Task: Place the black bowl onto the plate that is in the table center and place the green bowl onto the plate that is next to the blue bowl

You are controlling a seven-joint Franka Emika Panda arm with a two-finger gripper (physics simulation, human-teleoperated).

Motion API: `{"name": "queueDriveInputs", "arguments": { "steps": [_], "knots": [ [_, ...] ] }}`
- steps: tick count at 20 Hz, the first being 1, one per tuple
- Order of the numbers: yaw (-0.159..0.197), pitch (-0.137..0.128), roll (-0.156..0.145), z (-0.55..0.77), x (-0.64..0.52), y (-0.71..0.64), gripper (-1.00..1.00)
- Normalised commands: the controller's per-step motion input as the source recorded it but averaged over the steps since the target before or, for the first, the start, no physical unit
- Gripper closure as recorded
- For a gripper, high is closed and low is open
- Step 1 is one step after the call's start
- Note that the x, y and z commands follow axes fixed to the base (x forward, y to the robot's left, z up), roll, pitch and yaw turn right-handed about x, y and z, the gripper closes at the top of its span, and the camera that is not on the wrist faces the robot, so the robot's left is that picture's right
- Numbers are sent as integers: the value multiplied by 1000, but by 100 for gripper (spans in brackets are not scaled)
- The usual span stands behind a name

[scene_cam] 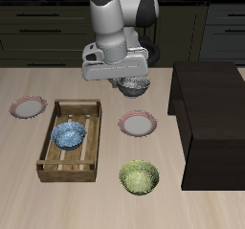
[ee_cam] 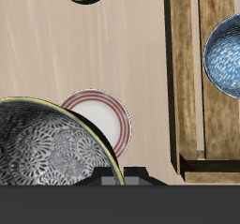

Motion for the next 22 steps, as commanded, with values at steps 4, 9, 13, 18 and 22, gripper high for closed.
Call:
{"name": "queueDriveInputs", "arguments": {
  "steps": [4, 9, 13, 18, 22],
  "knots": [
    [-3, 13, 26, -240, 10, -12, 100],
    [9, 36, 3, -307, 10, 19, 100],
    [-5, 28, 17, -242, 106, 67, 100],
    [-3, 6, 21, -122, 94, 102, 100],
    [5, 2, 17, -83, 113, 111, 100]
  ]
}}
